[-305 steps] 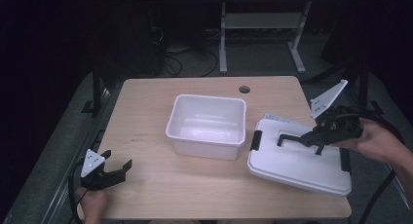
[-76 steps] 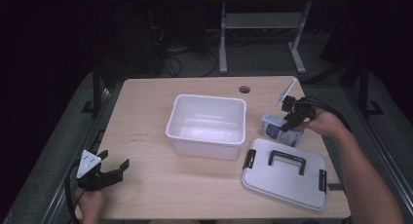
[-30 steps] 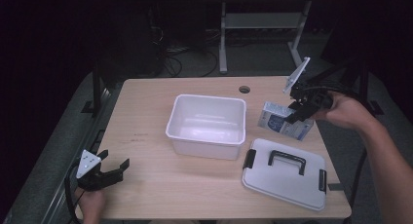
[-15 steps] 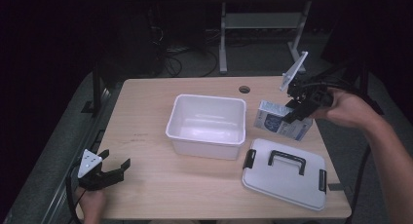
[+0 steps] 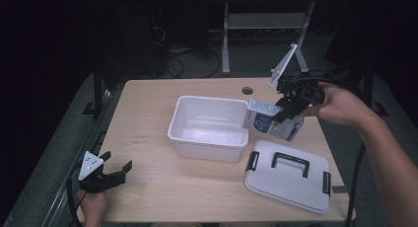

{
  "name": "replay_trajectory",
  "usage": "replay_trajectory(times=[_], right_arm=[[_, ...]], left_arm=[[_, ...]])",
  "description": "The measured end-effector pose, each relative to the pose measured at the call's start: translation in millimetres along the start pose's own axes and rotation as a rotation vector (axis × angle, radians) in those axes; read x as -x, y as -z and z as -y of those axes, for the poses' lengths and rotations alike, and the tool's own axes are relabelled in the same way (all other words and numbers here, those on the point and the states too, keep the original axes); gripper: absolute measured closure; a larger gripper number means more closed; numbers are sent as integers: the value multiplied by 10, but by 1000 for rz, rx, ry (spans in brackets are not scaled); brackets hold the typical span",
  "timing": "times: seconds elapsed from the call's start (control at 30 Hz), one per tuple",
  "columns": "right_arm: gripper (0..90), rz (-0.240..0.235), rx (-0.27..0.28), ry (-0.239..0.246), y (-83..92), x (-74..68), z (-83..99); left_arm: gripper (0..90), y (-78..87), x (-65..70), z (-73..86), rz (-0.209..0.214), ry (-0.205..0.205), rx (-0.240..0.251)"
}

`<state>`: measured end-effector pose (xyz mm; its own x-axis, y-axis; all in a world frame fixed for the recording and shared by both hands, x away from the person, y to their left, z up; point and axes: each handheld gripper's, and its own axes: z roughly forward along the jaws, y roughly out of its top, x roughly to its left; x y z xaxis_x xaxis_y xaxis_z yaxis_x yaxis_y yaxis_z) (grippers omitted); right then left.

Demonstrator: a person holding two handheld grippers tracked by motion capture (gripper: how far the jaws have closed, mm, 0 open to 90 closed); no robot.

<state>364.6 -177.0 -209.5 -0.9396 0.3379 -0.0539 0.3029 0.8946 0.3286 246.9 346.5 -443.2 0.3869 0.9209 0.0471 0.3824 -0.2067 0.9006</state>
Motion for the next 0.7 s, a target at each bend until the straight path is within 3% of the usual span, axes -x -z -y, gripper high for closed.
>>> replay_trajectory(times=[0.07,0.3,0.7], right_arm=[[555,-20,13,2,-7,-10,-68],[555,-36,-15,37,-88,-72,-282],[555,-41,-23,79,-89,-154,-542]], left_arm=[[137,3,-1,0,-1,0,-1],[137,12,-14,3,-2,4,3],[137,22,-25,3,-2,7,8]])
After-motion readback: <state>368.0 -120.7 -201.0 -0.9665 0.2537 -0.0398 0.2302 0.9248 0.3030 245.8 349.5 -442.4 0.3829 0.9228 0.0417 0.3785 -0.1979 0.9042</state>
